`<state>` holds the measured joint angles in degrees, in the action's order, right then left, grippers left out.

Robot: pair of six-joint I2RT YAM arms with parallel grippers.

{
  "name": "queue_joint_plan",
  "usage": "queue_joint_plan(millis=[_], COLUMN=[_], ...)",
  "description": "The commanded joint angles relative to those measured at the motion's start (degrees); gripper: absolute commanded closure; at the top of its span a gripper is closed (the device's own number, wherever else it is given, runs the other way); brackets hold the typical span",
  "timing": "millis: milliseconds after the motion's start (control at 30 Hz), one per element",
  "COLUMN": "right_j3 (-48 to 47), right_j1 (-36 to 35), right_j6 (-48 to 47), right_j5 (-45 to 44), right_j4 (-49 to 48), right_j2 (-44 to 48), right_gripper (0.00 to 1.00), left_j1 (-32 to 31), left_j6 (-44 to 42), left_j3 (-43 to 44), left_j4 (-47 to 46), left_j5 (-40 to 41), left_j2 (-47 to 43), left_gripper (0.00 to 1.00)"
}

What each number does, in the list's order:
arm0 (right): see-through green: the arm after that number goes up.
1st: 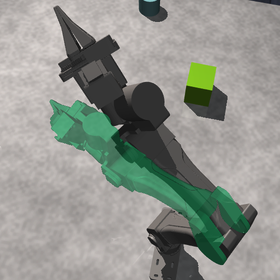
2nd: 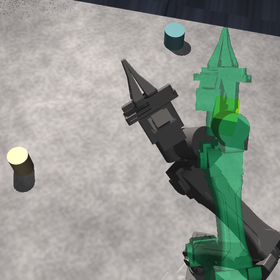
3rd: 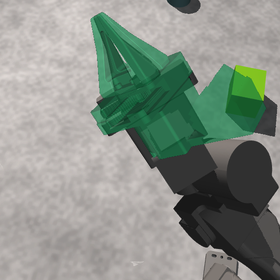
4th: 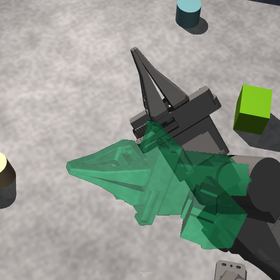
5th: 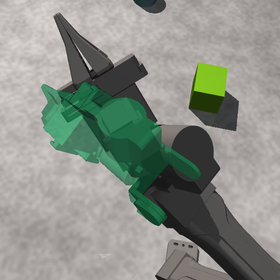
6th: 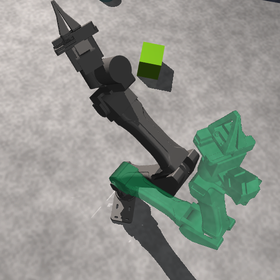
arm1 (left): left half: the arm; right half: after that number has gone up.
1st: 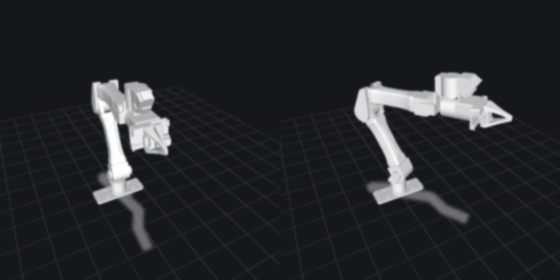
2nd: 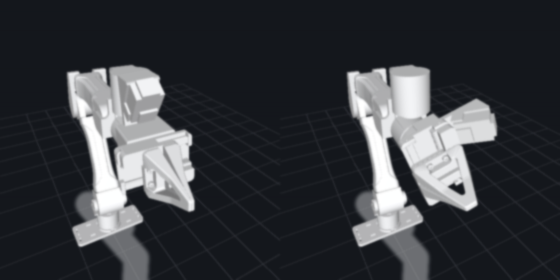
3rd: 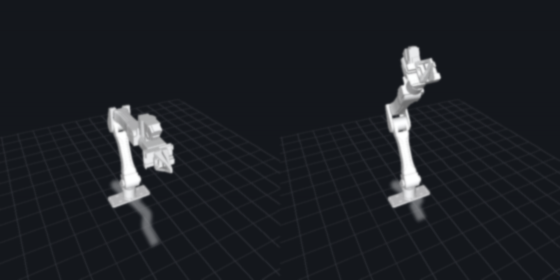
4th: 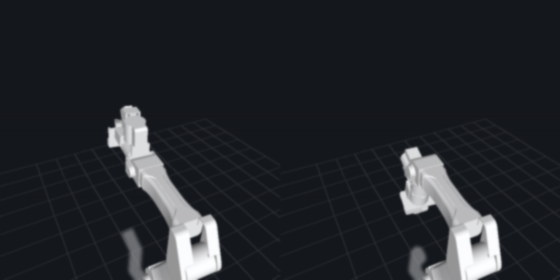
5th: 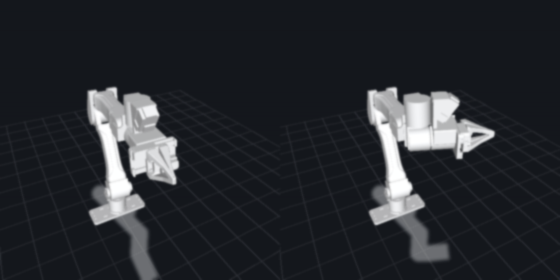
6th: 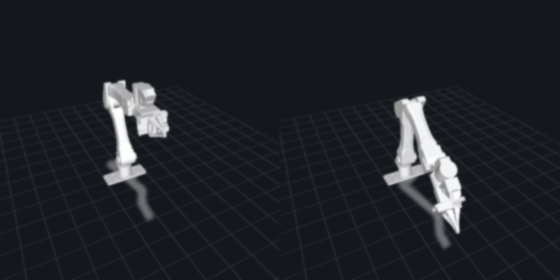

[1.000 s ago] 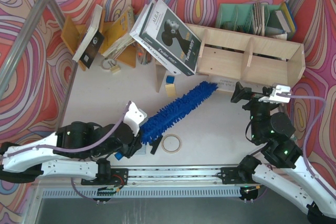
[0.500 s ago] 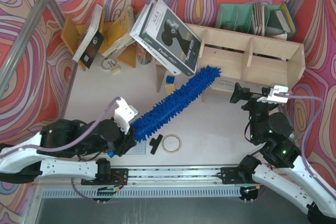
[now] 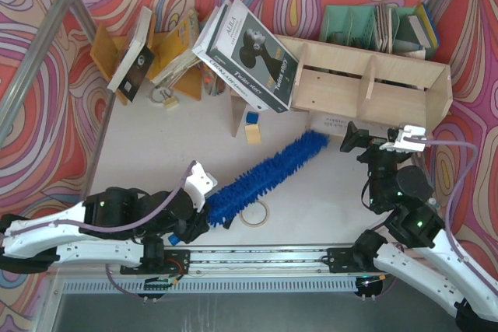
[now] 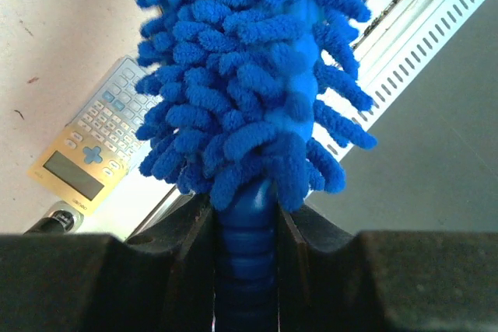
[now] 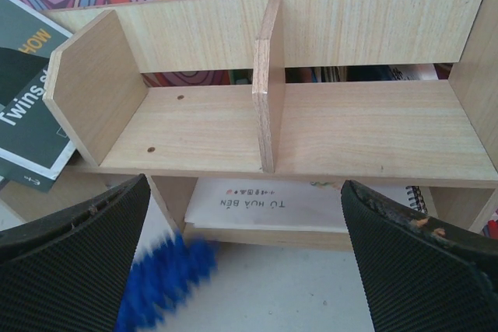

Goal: Dust the bookshelf with a duster

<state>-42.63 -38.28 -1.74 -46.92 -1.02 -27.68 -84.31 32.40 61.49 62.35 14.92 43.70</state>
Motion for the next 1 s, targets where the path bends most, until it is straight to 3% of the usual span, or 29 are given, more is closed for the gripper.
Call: queue_joint_plan(millis=[0, 200, 367, 967], right_j3=[0.4, 0.4, 0.4, 0.2], right_j1=[-0.1, -0.1, -0.1, -0.1], right_j6=[-0.9, -0.6, -0.3, 0.5], right_j5=[-0.7, -0.7, -0.6, -0.2], right_j4=[-2.0, -1.7, -1.7, -0.9], right_j2=[-0.3, -0.1, -0.3, -0.1], right_gripper=[0.01, 0.01, 0.01, 0.01], left_j1=[-0.2, -0.2, -0.2, 2.6], left_j6=[-0.1, -1.3, -0.9, -1.7], left_j3=[0.6, 1.8, 0.1, -11.1], left_j4=[-0.2, 0.3, 0.0, -12.8], left_j5=[0.4, 6.5, 7.7, 3.9], left_j2=[-2.0, -6.9, -6.0, 2.2], left_gripper=[1.0, 1.0, 1.0, 1.0])
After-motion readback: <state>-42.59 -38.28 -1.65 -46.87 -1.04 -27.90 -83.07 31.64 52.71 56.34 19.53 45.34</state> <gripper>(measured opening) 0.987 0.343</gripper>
